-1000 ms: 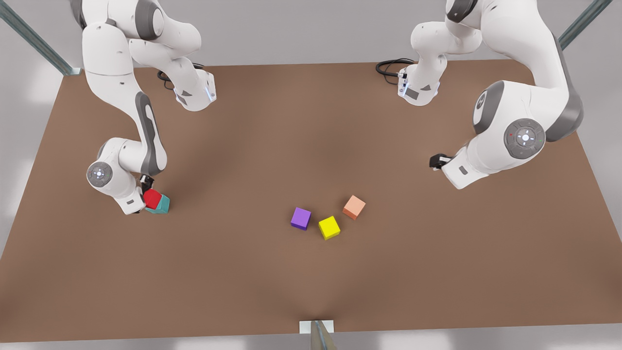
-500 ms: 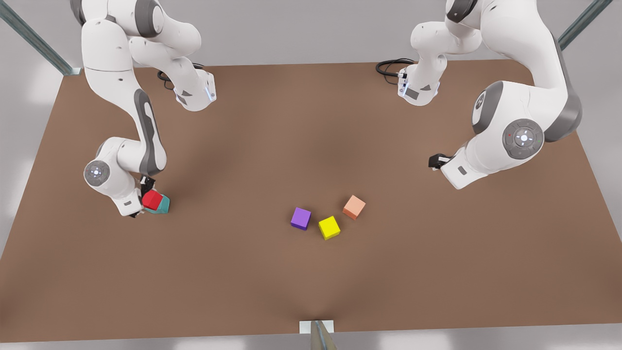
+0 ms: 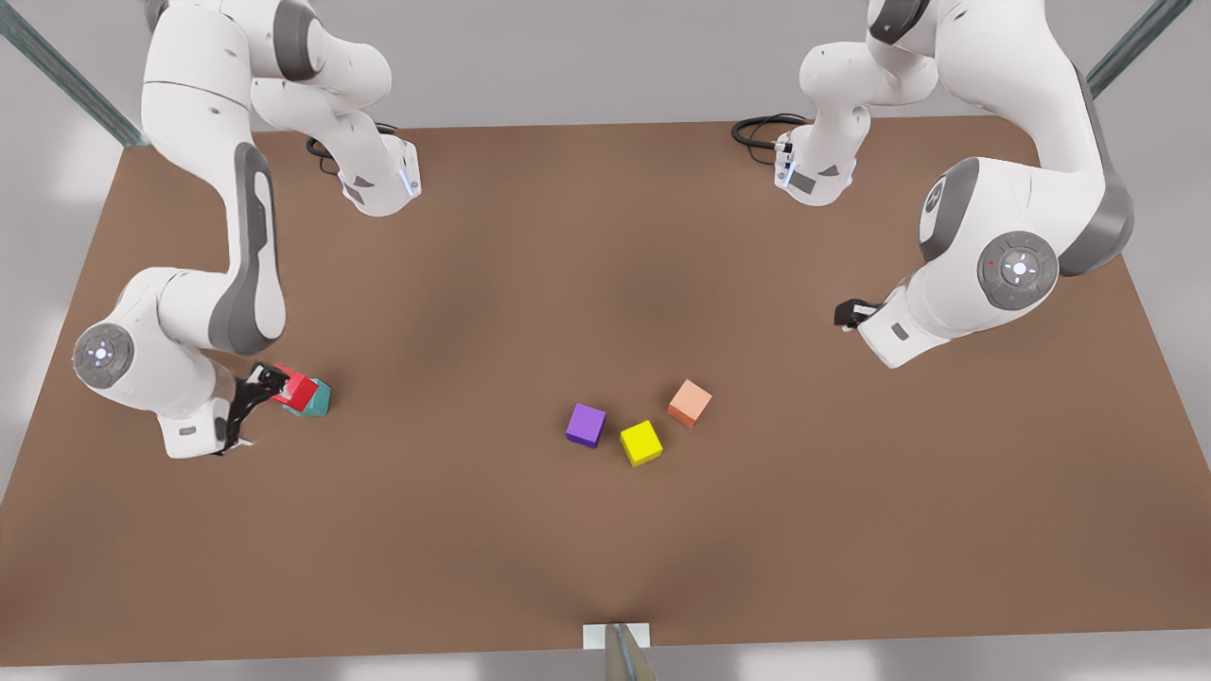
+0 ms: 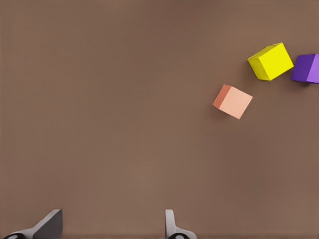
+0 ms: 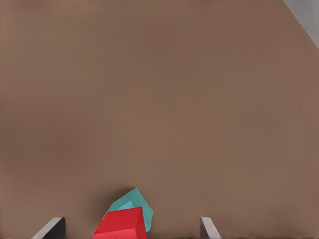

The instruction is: Pick up red wooden cube and pass to hand red wooden cube and place in blue wooden cube

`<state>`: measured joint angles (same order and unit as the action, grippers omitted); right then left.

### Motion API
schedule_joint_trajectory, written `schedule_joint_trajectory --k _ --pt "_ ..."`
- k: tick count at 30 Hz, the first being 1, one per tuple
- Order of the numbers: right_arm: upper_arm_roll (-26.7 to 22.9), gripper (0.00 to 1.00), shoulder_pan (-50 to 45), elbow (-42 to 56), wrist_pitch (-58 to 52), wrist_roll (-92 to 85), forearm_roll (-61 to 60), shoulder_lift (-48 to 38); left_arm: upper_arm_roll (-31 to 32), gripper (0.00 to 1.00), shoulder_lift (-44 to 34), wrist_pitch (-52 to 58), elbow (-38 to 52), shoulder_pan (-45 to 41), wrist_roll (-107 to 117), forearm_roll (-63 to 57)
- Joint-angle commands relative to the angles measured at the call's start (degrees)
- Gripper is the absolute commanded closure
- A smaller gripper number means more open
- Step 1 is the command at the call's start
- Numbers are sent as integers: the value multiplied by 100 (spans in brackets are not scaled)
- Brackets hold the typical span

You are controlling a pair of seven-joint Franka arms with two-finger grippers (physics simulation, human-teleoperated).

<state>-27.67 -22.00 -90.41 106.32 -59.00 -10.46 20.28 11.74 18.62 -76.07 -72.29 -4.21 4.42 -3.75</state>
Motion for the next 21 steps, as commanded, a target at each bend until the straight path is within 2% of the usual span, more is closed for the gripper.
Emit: schedule_joint_trajectory --k 1,4,9,15,16,17,18,21 --pt "-11 0 -32 691 -2185 6638 9 -120 4 0 -7 5 4 -1 24 -3" --pt "16 0 -68 797 -2625 6639 395 -1025 4 0 -7 5 4 -1 15 -3" --pt "24 0 -120 463 -2608 6726 756 -1465 4 0 -7 5 4 -1 33 14" --pt "7 0 -138 700 -2660 6559 966 -1421 4 0 -7 5 4 -9 24 6" --pt "226 0 28 648 -2652 6559 967 -1447 4 0 -7 5 4 -9 24 6" --pt "1472 0 1160 648 -2660 6559 1028 -1439 4 0 -7 5 4 -9 24 6" --pt "1949 0 1550 700 -2660 6629 1037 -1377 4 0 -7 5 -4 -9 24 6" --pt "1958 0 1558 700 -2660 6638 1028 -1386 4 0 -7 5 4 -9 24 6"
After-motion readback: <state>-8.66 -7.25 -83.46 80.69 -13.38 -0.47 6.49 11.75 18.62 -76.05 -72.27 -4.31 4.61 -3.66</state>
